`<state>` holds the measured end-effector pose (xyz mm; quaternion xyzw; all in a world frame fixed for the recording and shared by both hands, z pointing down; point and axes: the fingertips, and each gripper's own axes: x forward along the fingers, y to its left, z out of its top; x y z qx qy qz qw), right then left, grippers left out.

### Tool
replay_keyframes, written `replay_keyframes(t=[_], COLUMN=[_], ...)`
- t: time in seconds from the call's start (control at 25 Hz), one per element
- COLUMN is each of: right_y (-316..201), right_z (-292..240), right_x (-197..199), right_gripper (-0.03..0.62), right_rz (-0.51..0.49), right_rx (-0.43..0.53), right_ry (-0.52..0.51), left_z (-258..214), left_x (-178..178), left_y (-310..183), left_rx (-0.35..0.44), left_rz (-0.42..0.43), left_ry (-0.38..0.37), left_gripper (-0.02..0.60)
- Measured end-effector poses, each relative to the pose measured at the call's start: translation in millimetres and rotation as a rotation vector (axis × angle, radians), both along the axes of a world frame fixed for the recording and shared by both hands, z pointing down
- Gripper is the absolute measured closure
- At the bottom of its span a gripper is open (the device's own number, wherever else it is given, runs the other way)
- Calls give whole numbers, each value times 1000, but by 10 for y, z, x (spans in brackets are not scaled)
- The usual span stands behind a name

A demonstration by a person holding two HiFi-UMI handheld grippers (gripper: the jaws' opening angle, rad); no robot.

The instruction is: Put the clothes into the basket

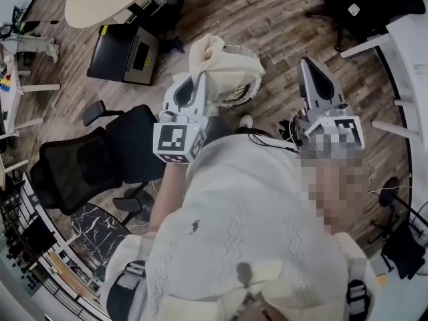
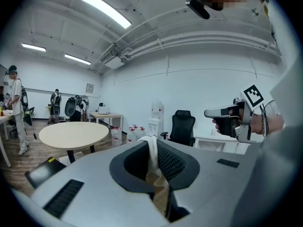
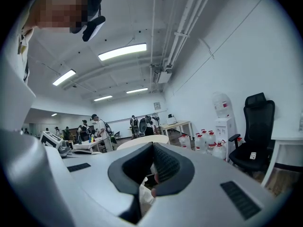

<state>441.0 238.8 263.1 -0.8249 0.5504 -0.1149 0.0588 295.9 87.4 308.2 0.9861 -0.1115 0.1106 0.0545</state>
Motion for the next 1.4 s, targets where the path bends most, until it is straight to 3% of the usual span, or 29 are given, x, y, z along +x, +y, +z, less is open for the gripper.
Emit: replay_keyframes(t=[0.48, 0.8, 1.4], right_y=[-522, -804, -586], right_z=[-8, 28, 173], right_x=[108, 217, 248], right_gripper=[585, 585, 585], right_rz=[52, 113, 293], right_rx=[-21, -41, -98], right_ry=[2, -18, -38], left_z=[134, 468, 1302], left_x=[167, 362, 710], left_y=[-502, -840, -844], left_rx=[-35, -71, -114], left_rz=[67, 126, 309], left_ry=[-33, -116, -278], left_gripper=[538, 538, 538])
